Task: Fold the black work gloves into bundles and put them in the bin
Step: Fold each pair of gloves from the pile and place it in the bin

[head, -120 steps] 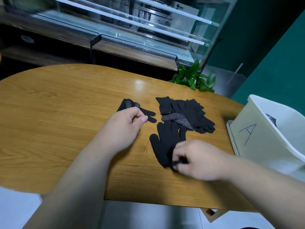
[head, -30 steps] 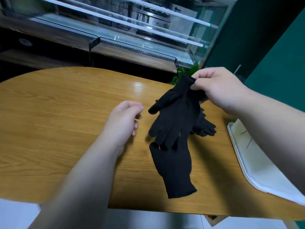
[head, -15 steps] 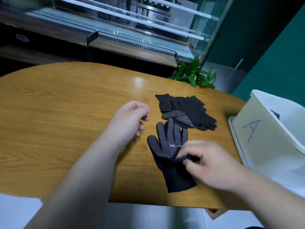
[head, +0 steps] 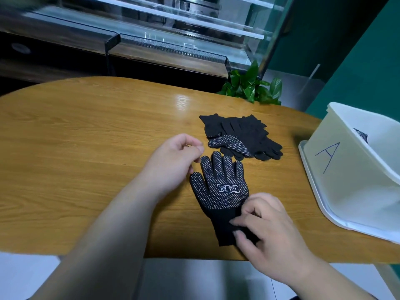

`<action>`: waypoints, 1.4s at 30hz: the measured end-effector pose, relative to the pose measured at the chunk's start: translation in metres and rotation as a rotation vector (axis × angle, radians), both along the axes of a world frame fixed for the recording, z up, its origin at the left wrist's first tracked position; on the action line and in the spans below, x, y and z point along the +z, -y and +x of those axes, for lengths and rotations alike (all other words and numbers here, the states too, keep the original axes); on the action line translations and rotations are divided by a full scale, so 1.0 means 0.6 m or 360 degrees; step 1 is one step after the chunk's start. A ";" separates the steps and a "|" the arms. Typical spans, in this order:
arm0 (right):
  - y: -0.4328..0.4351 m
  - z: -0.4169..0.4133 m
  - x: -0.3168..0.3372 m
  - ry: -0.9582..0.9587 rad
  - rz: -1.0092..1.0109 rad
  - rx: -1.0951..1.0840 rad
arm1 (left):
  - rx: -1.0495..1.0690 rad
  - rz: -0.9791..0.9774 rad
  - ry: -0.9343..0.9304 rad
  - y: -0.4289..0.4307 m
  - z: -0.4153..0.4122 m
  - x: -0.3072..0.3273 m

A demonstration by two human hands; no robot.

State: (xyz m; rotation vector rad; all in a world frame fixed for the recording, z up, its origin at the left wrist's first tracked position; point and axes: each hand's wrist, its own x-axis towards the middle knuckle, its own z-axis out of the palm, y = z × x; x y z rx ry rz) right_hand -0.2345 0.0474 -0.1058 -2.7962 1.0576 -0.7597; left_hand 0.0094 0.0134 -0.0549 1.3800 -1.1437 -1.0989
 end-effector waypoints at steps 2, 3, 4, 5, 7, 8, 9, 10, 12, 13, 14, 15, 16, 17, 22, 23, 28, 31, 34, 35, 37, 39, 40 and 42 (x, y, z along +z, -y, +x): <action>-0.001 -0.001 -0.001 0.0024 -0.0013 -0.0007 | -0.0007 -0.0007 0.0007 0.000 -0.002 -0.001; -0.001 -0.001 0.000 0.0031 -0.0001 0.0004 | -0.0006 -0.0008 0.0010 0.000 -0.003 -0.002; 0.000 -0.001 0.001 0.0037 0.0015 0.0020 | -0.0007 -0.0006 0.0016 0.001 -0.004 -0.003; 0.000 -0.001 0.001 0.0039 0.0032 0.0036 | -0.0009 0.0000 0.0021 0.001 -0.005 -0.004; 0.000 -0.002 0.001 0.0038 0.0057 0.0049 | -0.0027 -0.0003 0.0031 0.002 -0.006 -0.006; 0.000 -0.002 0.001 0.0032 0.0063 0.0049 | -0.0044 -0.0009 0.0043 0.001 -0.008 -0.008; 0.000 -0.003 0.001 0.0019 0.0061 0.0050 | -0.0067 -0.0016 0.0067 0.001 -0.008 -0.011; 0.001 -0.003 0.001 -0.0002 0.0053 0.0049 | -0.0098 -0.0023 0.0101 0.001 -0.008 -0.014; 0.000 -0.004 0.001 -0.0036 0.0028 0.0038 | -0.0170 -0.0028 0.0173 -0.001 -0.010 -0.021; 0.000 -0.004 0.001 -0.0032 0.0020 0.0030 | -0.0205 -0.0028 0.0197 -0.001 -0.010 -0.024; 0.000 -0.005 0.001 -0.0022 0.0014 0.0023 | -0.0234 -0.0028 0.0212 -0.002 -0.012 -0.026; -0.001 -0.006 0.002 -0.0021 0.0004 0.0018 | -0.0250 -0.0027 0.0226 -0.002 -0.013 -0.029; -0.001 -0.005 0.002 -0.0035 -0.0011 0.0022 | -0.0261 -0.0025 0.0242 -0.002 -0.014 -0.031; -0.001 -0.004 0.002 -0.0062 -0.0021 0.0037 | -0.0266 -0.0021 0.0259 -0.001 -0.014 -0.033; -0.004 -0.001 0.005 -0.0197 -0.0059 0.0119 | -0.0274 -0.0030 0.0337 0.002 -0.011 -0.042; -0.007 -0.001 0.005 -0.0207 -0.0063 0.0123 | -0.0278 -0.0038 0.0348 0.002 -0.010 -0.042; -0.013 -0.016 0.007 -0.0207 0.0095 0.0166 | -0.0303 -0.0069 0.0379 -0.001 -0.009 -0.040; -0.020 -0.041 0.002 -0.0220 0.0125 0.0118 | -0.0352 -0.0093 0.0356 -0.001 -0.009 -0.038; -0.031 -0.055 -0.009 -0.0243 0.0029 0.0079 | -0.0455 -0.0161 0.0307 -0.005 -0.012 -0.032; -0.034 -0.056 -0.012 -0.0244 0.0004 0.0068 | -0.0489 -0.0196 0.0306 -0.008 -0.015 -0.029; -0.042 -0.058 -0.016 -0.0210 -0.0019 0.0062 | -0.0535 -0.0250 0.0315 -0.018 -0.022 -0.025; -0.050 -0.059 -0.021 -0.0179 -0.0023 0.0068 | -0.0570 -0.0275 0.0332 -0.032 -0.028 -0.023; -0.055 -0.060 -0.024 -0.0171 -0.0013 0.0063 | -0.0594 -0.0285 0.0347 -0.041 -0.033 -0.023; -0.063 -0.060 -0.026 -0.0146 0.0007 0.0049 | -0.0638 -0.0312 0.0402 -0.063 -0.047 -0.022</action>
